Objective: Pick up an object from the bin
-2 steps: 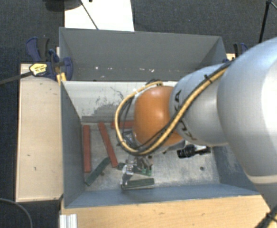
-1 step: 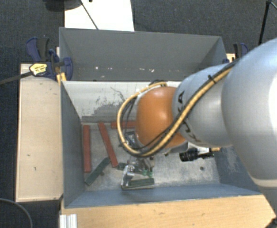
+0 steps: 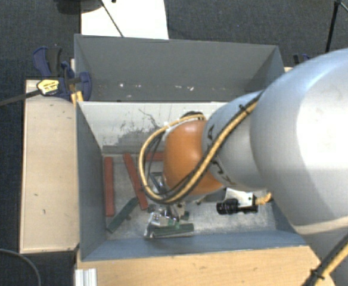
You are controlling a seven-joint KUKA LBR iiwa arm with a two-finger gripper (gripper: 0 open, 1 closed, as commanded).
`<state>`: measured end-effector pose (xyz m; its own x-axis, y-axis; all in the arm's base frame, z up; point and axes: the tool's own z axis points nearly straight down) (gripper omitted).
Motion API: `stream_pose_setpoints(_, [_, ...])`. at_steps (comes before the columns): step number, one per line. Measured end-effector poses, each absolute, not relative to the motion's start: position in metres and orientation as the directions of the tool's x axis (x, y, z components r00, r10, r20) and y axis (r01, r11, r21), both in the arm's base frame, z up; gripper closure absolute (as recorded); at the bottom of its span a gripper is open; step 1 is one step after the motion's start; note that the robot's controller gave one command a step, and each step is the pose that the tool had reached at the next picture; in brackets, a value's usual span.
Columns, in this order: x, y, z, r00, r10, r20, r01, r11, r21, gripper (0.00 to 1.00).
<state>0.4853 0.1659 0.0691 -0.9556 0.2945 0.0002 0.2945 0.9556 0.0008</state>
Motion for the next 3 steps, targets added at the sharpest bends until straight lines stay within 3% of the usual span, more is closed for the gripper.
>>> stream_pose_setpoints(1, [0.4858, 0.1556, 0.0736, -0.896, 0.444, -0.007, 0.444, 0.896, 0.009, 1.0])
stream_pose_setpoints(3, [0.4843, 0.1551, 0.0769, -0.896, 0.444, -0.004, 0.444, 0.896, 0.005, 1.0])
